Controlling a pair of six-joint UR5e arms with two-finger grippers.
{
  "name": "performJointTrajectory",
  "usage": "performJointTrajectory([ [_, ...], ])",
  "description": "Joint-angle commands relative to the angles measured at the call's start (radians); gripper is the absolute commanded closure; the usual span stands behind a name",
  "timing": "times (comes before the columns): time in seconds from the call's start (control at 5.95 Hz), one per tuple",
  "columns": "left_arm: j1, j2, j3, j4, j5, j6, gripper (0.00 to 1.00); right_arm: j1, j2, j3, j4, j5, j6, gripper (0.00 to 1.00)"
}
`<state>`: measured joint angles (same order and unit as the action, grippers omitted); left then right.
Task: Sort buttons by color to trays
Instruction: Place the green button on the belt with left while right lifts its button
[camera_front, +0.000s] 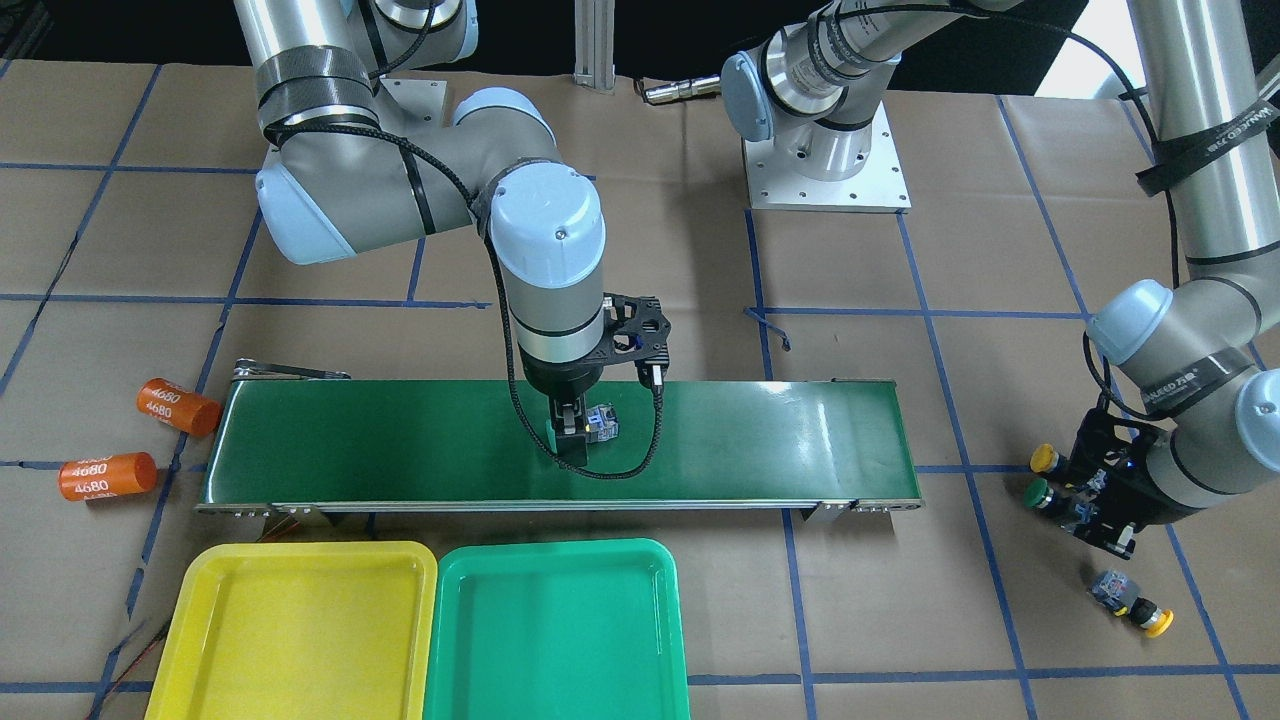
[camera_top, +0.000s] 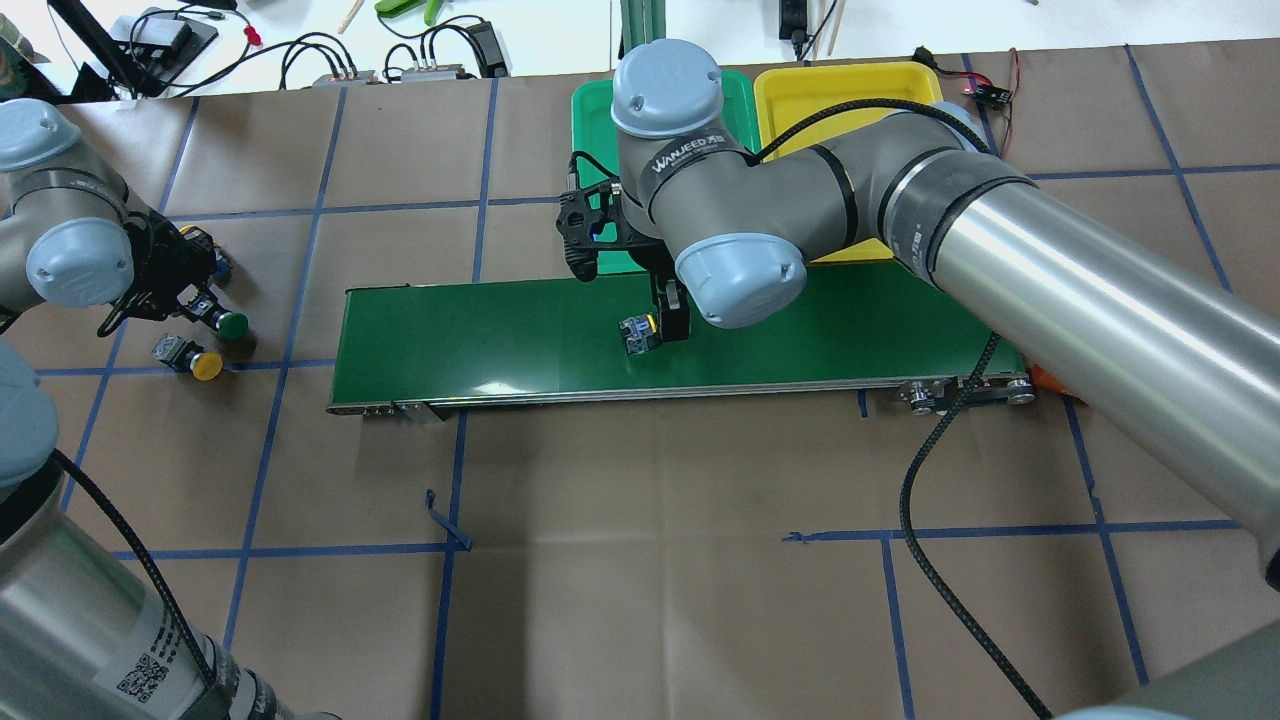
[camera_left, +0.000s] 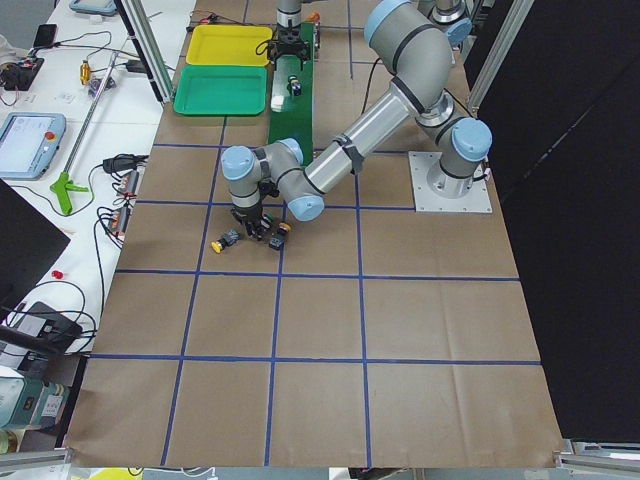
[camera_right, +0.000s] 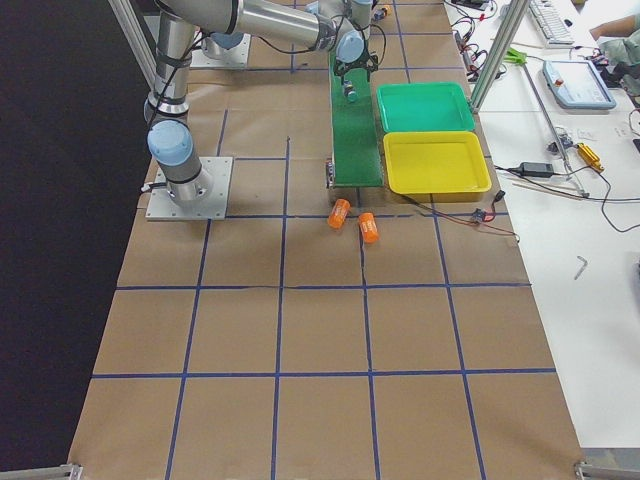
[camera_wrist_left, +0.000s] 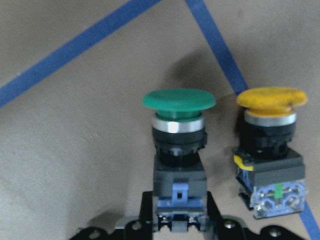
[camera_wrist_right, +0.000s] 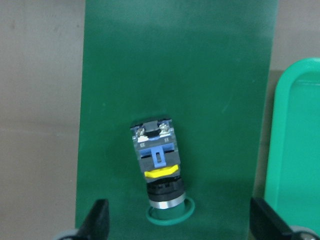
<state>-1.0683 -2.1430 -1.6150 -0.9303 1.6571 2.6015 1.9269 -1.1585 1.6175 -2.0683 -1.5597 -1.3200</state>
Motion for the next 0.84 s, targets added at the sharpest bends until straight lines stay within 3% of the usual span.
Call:
performJointTrajectory([
  [0.0,-0.016,0.113,-0.020,-0.123,-0.060,-0.158,1.00,-0.060,-0.033,0.096,-0.009,0.003,-0.054,0.00],
  [0.17,-0.036,0.170,-0.035,-0.231,-0.101,-0.291,1.00,-0.087,-0.036,0.122,-0.010,0.003,-0.082,0.00],
  [0.34,-0.100,0.234,-0.075,-0.260,-0.123,-0.425,1.00,-0.097,-0.036,0.131,-0.025,0.004,-0.097,0.00],
  [0.5,-0.161,0.283,-0.130,-0.260,-0.126,-0.555,1.00,-0.097,-0.038,0.136,-0.026,-0.003,-0.096,0.35],
  [0.67,-0.220,0.308,-0.175,-0.249,-0.128,-0.710,1.00,-0.100,-0.044,0.136,-0.026,-0.002,-0.099,0.40],
])
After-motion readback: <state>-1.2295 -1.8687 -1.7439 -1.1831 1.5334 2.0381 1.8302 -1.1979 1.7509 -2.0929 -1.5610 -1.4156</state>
